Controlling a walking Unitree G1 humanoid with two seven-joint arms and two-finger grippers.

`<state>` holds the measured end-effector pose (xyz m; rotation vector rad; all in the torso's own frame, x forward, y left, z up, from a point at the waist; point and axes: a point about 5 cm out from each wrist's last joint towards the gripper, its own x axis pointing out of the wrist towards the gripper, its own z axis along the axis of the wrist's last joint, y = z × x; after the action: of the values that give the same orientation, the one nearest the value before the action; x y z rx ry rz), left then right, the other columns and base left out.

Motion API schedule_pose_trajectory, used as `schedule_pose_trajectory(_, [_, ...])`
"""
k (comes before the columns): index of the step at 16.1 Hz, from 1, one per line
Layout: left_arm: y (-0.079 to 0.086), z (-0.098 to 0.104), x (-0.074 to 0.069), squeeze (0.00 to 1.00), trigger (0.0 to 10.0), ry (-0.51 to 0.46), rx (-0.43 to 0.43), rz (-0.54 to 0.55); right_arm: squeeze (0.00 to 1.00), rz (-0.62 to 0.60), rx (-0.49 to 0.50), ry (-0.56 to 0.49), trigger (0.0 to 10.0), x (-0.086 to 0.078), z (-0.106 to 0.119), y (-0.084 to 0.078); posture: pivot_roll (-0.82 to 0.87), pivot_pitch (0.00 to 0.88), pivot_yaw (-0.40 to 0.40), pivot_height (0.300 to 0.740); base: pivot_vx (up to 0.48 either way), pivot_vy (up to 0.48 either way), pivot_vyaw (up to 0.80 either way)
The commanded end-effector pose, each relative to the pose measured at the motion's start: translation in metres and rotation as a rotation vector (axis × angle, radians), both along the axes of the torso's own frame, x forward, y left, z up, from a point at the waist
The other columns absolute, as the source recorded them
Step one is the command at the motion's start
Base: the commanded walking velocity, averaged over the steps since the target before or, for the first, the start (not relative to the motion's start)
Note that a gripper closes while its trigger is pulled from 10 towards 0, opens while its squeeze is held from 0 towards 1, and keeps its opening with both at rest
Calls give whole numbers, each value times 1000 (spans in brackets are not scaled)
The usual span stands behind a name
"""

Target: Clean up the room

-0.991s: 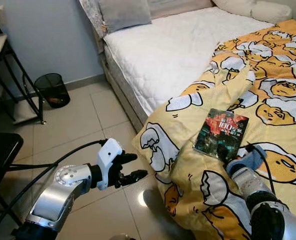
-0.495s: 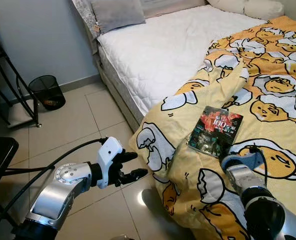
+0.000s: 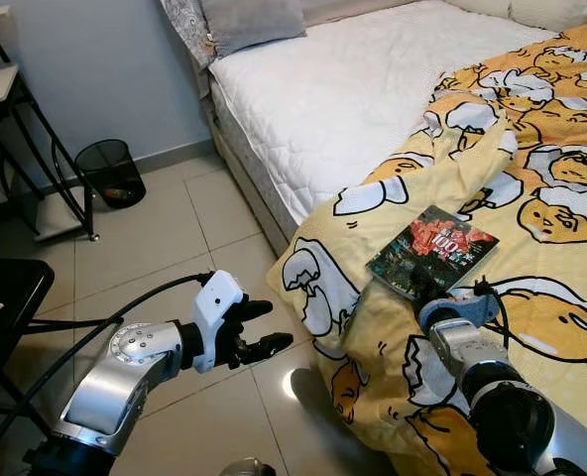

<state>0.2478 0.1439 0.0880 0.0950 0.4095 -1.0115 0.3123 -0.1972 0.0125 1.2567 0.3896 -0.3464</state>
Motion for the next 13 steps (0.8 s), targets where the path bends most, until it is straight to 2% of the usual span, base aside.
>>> schedule_pose_trajectory(1, [3, 3, 3, 286, 10000, -12, 7, 12, 0, -13, -15, -24, 0, 8, 8, 2, 90, 0, 123, 740, 0, 0, 0])
schedule_pose_trajectory(7, [0, 3, 4, 290, 10000, -18, 2, 13, 0, -101, -64, -19, 0, 7, 11, -16, 82, 0, 125, 740, 0, 0, 0])
schedule_pose_trajectory(13, [-5, 3, 11, 290, 10000, -28, -11, 13, 0, -43, -84, -60, 0, 10, 15, -14, 61, 0, 118, 740, 0, 0, 0])
